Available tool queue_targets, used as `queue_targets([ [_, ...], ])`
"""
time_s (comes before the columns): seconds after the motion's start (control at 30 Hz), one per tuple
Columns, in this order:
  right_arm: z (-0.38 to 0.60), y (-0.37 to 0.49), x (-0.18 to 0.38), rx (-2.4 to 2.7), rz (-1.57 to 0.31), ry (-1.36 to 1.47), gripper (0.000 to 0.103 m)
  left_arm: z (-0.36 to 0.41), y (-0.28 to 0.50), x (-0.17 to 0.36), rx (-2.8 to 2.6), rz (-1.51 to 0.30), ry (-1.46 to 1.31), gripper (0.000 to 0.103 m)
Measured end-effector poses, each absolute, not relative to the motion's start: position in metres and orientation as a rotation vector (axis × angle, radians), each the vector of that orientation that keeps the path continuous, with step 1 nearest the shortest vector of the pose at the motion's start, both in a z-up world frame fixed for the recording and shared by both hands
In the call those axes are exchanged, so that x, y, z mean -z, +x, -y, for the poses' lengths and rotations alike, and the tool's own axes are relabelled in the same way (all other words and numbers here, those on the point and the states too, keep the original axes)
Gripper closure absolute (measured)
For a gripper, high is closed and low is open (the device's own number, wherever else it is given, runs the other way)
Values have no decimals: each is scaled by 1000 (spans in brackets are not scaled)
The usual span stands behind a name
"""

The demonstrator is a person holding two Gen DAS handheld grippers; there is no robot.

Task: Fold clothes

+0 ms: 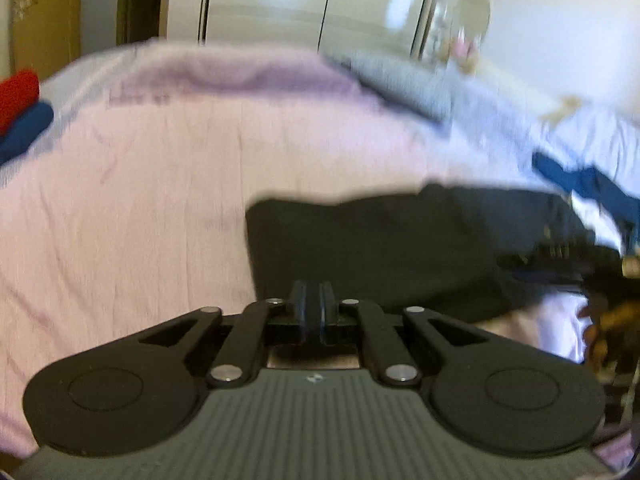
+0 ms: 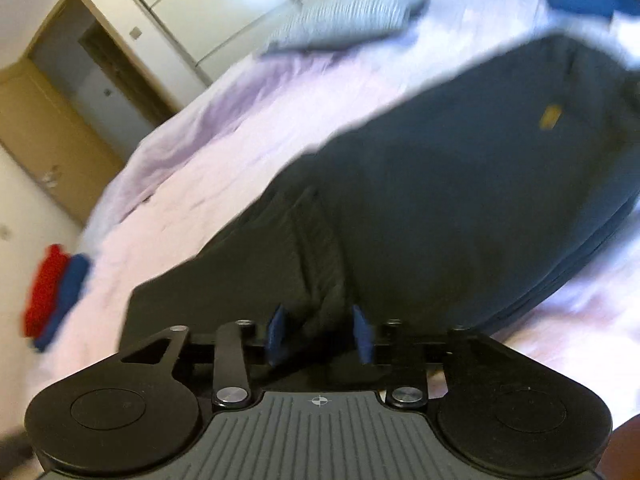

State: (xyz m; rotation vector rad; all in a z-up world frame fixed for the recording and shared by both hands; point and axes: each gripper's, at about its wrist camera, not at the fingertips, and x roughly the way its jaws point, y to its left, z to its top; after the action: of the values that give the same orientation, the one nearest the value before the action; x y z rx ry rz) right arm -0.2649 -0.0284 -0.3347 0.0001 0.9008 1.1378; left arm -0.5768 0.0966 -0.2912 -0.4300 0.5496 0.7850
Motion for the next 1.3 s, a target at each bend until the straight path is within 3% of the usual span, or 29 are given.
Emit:
queue_targets([
  [0.1,24,-282,323,-1143,-712,-75,65,-111,-557,306,-803,-568,-390,99],
  [0.33,-2,-300,380,-1253,-722,-326,67,-115,-527,356,-804,-692,-296,97],
  [0.43,-7,-292,352,-1229,-761,-319,66,-127,-532,341,-775,-673,-329,97],
  [0.6,-39,-291,318,-1298,-594,-278,67,-170,-516,322,-784,-592,-310,97],
  [0.83,-106,-295,370,-1296,-619,-412,67,-221,-471,375,-825,-699,-285,96],
  [1.13,-29,-282,330,-1349,-597,-271,67,-157,-506,339,-823,-627,-248,96],
  [1.3,3,-296,359,-1347,-720,-398,67,-112,-521,359,-820,-705,-284,95],
])
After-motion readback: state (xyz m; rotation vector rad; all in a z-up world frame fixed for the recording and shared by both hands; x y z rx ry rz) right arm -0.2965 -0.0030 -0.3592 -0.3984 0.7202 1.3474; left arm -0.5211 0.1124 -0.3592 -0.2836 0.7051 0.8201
